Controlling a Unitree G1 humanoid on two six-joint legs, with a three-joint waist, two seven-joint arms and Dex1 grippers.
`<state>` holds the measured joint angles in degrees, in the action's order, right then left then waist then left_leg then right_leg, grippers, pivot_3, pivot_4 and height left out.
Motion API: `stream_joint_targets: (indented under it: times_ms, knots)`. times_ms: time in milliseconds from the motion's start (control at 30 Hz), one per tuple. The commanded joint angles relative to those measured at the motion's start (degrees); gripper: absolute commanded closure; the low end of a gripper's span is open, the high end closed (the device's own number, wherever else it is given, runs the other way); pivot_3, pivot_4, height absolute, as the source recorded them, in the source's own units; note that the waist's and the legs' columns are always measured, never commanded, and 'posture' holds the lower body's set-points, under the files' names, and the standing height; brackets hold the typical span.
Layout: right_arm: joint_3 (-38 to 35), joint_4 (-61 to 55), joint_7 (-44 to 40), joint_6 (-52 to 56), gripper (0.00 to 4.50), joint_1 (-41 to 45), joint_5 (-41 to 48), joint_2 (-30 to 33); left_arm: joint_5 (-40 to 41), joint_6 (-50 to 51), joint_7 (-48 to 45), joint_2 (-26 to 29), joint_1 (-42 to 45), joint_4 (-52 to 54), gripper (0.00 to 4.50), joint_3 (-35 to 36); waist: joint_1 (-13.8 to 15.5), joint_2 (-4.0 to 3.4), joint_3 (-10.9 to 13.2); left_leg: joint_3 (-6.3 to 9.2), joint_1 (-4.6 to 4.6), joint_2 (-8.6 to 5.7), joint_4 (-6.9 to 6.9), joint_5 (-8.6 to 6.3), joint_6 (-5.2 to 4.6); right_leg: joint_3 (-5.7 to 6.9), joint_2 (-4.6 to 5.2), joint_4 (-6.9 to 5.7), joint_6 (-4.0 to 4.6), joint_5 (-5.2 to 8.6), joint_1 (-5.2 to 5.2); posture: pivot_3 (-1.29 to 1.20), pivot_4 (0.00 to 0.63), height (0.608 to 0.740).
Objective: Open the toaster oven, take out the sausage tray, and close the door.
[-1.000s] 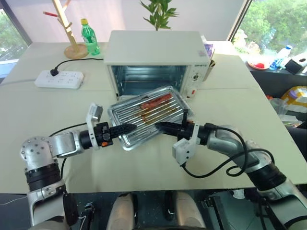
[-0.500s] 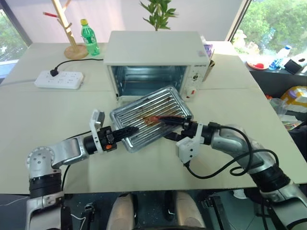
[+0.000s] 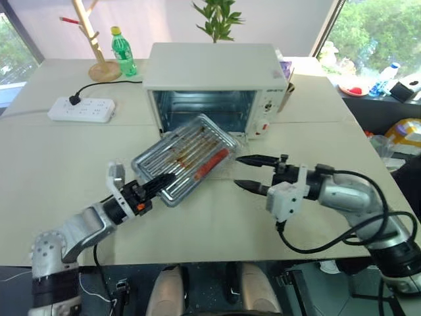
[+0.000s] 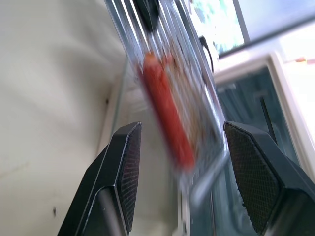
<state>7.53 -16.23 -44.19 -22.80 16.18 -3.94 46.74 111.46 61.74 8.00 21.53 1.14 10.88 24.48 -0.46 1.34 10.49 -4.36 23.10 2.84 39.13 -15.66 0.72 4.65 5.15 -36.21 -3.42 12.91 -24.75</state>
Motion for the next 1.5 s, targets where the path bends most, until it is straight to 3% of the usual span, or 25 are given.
stream_joint_targets:
  times_ms: [33,300,533,800,1133,1267,1400,1500]
  knots:
    - [-4.62,0.76,-1.6,5.17,1.81,-0.83,5.66,1.37,1.54,-6.13,1.56,-3.56,-6.08,10.24,4.5,4.05,-0.01,0.0,0.0,0.0,-0.01,0.0,0.0,0.0,-0.01,0.0,0.0,0.0,0.02,0.01,0.01,0.0,0.15,0.722]
    - [-7.8,9.18,-5.66,28.26,1.81,1.89,17.42,-0.64,1.54,-21.41,3.59,-9.92,-24.38,25.57,4.5,7.39,0.45,0.0,0.0,0.01,-0.03,0.0,0.0,-0.06,-0.08,-0.01,0.02,0.14,0.17,0.09,0.08,0.0,0.15,0.722]
    - [-6.21,22.89,-7.17,30.84,1.81,7.14,15.6,-2.79,1.54,-29.32,0.46,-9.85,-31.1,27.63,4.5,14.11,0.47,-0.04,0.0,-0.04,-0.02,-0.01,0.01,-0.13,-0.19,-0.04,0.02,0.23,0.18,0.09,0.05,0.0,0.15,0.722]
    - [-2.89,26.88,-7.03,30.74,1.81,7.86,11.95,-6.54,1.54,-28.35,-3.97,-7.04,-28.44,17.61,4.5,20.6,0.7,-0.05,0.0,-0.09,0.07,0.01,0.01,-0.22,-0.35,-0.02,-0.09,0.33,0.17,0.09,0.02,0.0,0.15,0.722]
    - [-1.92,25.83,-7.73,38.29,1.81,10.47,14.63,-14.59,1.54,-22.83,-7.01,-4.58,-24.82,9.28,4.5,25.24,1.16,-0.04,-0.01,-0.05,0.11,0.04,0.02,-0.22,-0.34,0.03,-0.08,0.3,0.17,0.09,0.0,0.0,0.15,0.722]
    - [-3.82,22.72,-7.52,41.44,1.81,12.82,17.17,-15.85,1.54,-21.97,-6.4,-4.54,-23.69,8.86,4.5,25.63,1.14,-0.04,-0.01,-0.06,0.16,0.03,0.02,-0.22,-0.34,0.02,-0.05,0.3,0.17,0.08,-0.04,0.0,0.15,0.722]
    - [-10.57,22.63,-4.19,47.7,1.81,21.91,23.25,-16.97,1.54,-21.79,-5.55,-5.04,-23.51,9.62,4.5,24.41,0.73,-0.09,0.04,-0.06,0.19,0.06,0.02,-0.22,-0.34,0.0,-0.03,0.22,0.19,0.06,-0.19,0.0,0.15,0.722]
    - [-9.95,19.39,-5.97,49.26,1.81,20.73,23.74,-15.38,1.54,-21.67,-5.21,-5.58,-24.07,10.43,4.5,23.19,0.88,-0.02,-0.01,-0.07,0.28,0.07,-0.01,-0.22,-0.34,-0.01,-0.07,0.15,0.21,0.04,-0.35,0.0,0.15,0.722]
